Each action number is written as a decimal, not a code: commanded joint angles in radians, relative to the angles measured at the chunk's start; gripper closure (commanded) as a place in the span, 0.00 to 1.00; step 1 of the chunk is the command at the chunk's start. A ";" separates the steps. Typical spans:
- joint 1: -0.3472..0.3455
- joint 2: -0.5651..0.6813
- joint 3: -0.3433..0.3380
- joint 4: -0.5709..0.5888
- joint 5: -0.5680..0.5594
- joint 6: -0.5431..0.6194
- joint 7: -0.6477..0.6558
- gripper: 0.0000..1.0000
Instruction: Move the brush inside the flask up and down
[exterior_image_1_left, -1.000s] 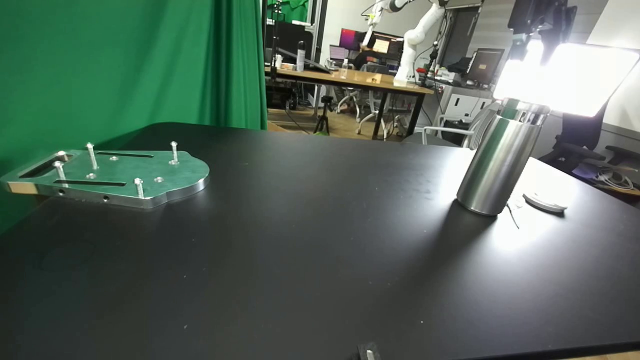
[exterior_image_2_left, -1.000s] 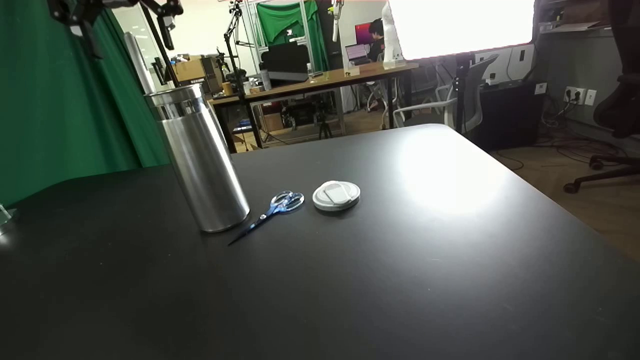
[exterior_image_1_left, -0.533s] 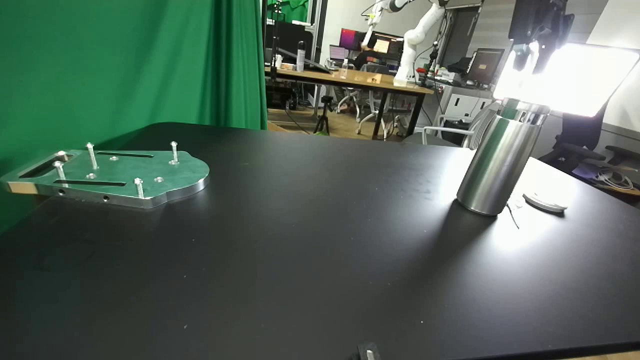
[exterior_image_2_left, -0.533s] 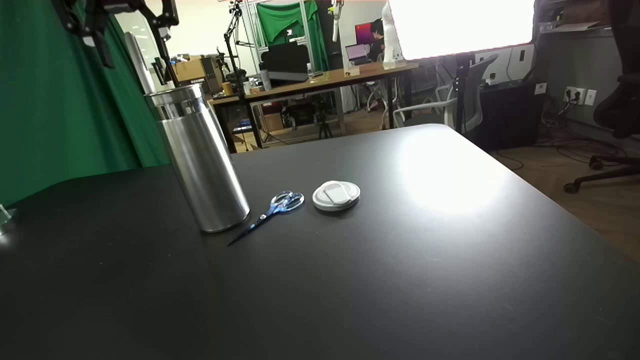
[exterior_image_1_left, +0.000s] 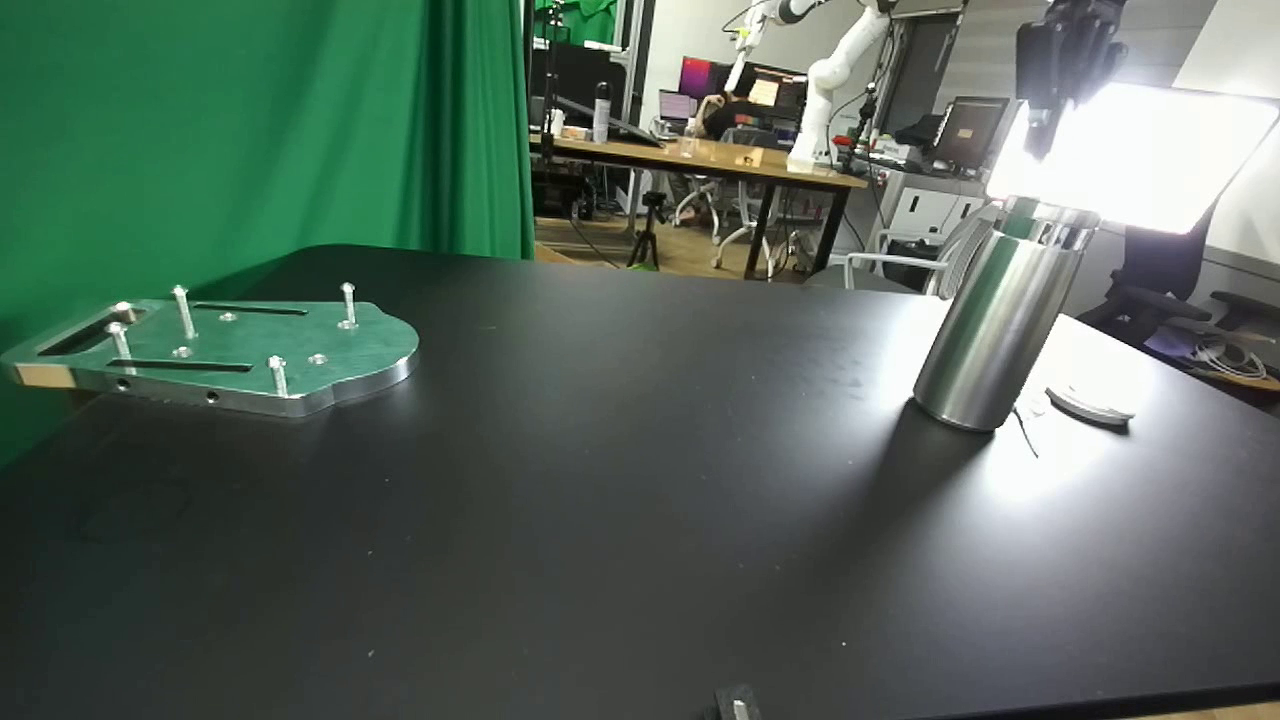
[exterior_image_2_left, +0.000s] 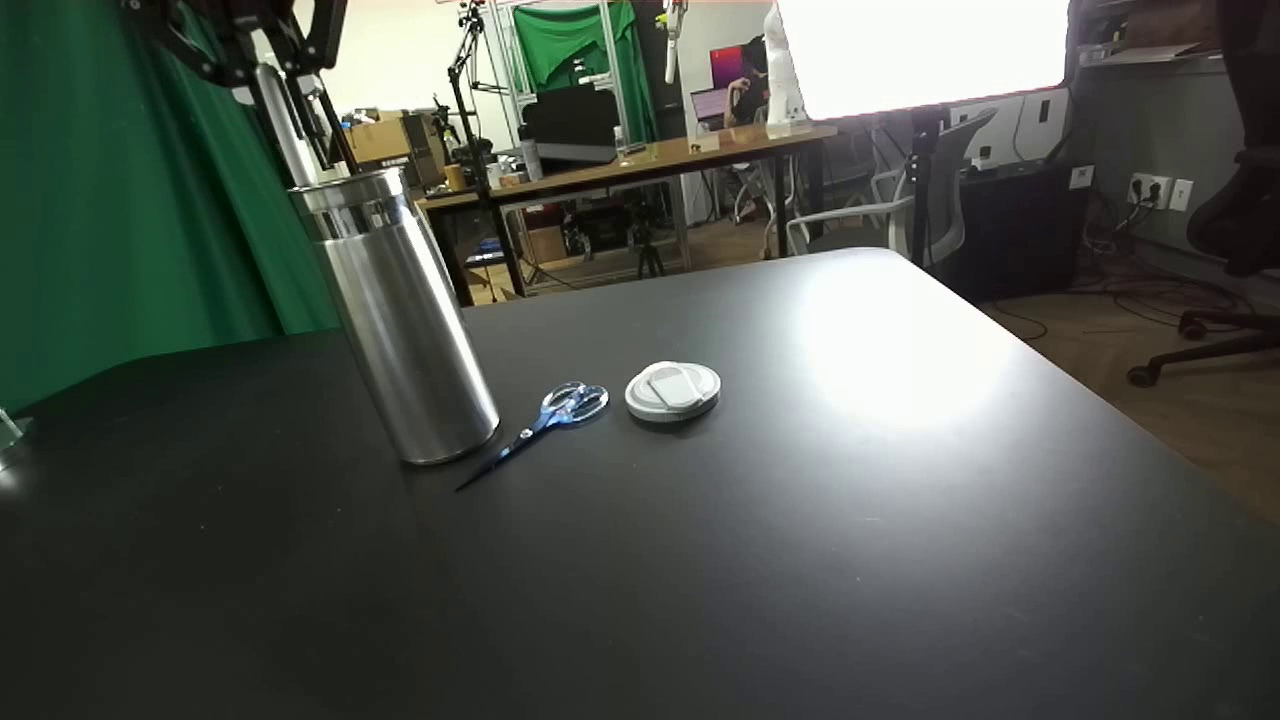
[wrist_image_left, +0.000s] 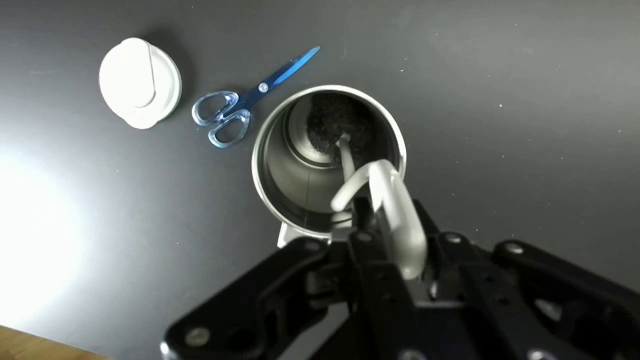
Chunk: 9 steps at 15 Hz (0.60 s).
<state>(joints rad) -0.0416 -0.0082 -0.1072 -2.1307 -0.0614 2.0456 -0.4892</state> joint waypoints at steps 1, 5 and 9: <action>-0.009 -0.034 0.016 -0.030 -0.020 0.006 0.060 1.00; -0.008 -0.046 0.020 -0.031 -0.021 -0.013 0.092 0.96; -0.008 -0.090 0.020 -0.029 -0.021 -0.040 0.131 0.96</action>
<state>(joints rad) -0.0416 -0.0369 -0.0984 -2.1456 -0.0617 2.0364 -0.4208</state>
